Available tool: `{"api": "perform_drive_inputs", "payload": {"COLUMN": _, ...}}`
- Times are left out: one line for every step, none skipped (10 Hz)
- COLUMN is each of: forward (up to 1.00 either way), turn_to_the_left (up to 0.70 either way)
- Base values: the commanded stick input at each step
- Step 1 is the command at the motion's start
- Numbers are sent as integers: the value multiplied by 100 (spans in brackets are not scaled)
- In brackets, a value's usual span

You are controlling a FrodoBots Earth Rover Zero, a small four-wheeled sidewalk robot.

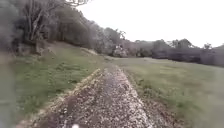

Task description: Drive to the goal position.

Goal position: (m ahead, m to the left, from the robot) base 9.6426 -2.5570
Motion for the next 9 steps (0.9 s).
{"api": "perform_drive_inputs", "payload": {"forward": 100, "turn_to_the_left": -4}}
{"api": "perform_drive_inputs", "payload": {"forward": 100, "turn_to_the_left": -4}}
{"api": "perform_drive_inputs", "payload": {"forward": 100, "turn_to_the_left": -4}}
{"api": "perform_drive_inputs", "payload": {"forward": 100, "turn_to_the_left": -4}}
{"api": "perform_drive_inputs", "payload": {"forward": 100, "turn_to_the_left": -4}}
{"api": "perform_drive_inputs", "payload": {"forward": 100, "turn_to_the_left": -4}}
{"api": "perform_drive_inputs", "payload": {"forward": 100, "turn_to_the_left": -4}}
{"api": "perform_drive_inputs", "payload": {"forward": 100, "turn_to_the_left": -4}}
{"api": "perform_drive_inputs", "payload": {"forward": 100, "turn_to_the_left": -4}}
